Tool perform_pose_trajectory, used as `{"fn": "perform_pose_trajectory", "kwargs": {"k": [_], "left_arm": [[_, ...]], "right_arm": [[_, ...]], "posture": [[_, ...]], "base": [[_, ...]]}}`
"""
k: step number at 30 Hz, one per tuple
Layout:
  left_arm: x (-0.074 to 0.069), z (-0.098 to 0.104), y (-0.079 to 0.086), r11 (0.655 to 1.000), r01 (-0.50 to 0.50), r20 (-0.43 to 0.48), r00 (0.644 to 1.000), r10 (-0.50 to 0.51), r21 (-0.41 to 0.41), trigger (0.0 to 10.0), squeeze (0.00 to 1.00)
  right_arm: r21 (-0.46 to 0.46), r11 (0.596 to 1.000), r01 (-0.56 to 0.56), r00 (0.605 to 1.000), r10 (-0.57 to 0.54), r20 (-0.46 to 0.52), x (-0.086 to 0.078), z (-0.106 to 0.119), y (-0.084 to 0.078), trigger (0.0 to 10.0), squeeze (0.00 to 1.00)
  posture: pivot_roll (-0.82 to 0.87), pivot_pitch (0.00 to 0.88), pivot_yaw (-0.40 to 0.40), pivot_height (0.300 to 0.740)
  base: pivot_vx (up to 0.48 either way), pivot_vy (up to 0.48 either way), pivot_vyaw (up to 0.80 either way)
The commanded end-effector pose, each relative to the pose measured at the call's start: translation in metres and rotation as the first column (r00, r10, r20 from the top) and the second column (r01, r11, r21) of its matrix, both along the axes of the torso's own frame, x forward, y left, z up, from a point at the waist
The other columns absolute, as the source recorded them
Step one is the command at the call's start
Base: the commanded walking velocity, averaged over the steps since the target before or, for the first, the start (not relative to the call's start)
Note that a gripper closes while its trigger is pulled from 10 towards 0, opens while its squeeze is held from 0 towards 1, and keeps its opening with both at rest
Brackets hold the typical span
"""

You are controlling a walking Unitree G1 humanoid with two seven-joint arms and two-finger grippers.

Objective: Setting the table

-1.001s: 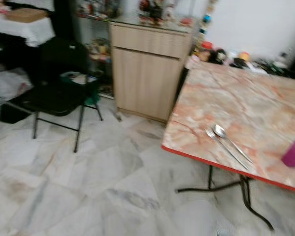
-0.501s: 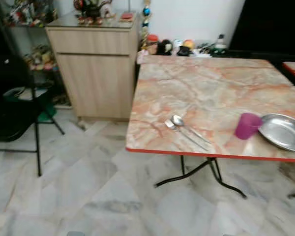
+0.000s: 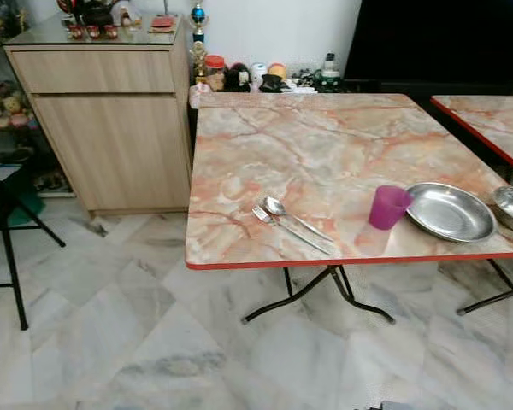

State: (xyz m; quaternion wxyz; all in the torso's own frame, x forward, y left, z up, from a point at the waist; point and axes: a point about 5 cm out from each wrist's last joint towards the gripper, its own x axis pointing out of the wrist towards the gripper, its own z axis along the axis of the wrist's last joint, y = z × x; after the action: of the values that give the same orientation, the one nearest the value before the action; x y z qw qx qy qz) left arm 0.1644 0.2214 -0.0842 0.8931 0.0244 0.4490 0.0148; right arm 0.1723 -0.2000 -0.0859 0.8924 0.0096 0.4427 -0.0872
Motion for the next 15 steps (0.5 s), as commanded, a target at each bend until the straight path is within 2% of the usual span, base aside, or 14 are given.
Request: {"fn": "perform_pose_trajectory", "kwargs": {"k": [1, 4, 15], "left_arm": [[0.0457, 0.0177, -0.0134, 0.995, 0.096, 0.025, 0.995, -0.097, 0.037, 10.0, 0.0], [0.0471, 0.0182, -0.015, 0.995, 0.095, 0.03, 0.995, -0.096, 0.031, 10.0, 0.0], [0.0471, 0.0182, -0.015, 0.995, 0.095, 0.03, 0.995, -0.096, 0.031, 10.0, 0.0]], "right_arm": [[0.158, 0.958, 0.24, 0.965, -0.253, 0.067, 0.0059, 0.0038, -0.0033, 10.0, 0.0], [0.144, 0.969, 0.203, 0.975, -0.213, 0.06, 0.0054, 0.0028, 0.0006, 10.0, 0.0], [0.144, 0.969, 0.203, 0.975, -0.213, 0.06, 0.0054, 0.0028, 0.0006, 10.0, 0.0]], "posture": [[-0.04, 0.031, -0.013, 0.74], [-0.04, 0.019, -0.01, 0.74], [-0.04, 0.019, -0.01, 0.74]], "base": [[0.0, 0.0, 0.0], [0.0, 0.0, 0.0], [0.0, 0.0, 0.0]]}}
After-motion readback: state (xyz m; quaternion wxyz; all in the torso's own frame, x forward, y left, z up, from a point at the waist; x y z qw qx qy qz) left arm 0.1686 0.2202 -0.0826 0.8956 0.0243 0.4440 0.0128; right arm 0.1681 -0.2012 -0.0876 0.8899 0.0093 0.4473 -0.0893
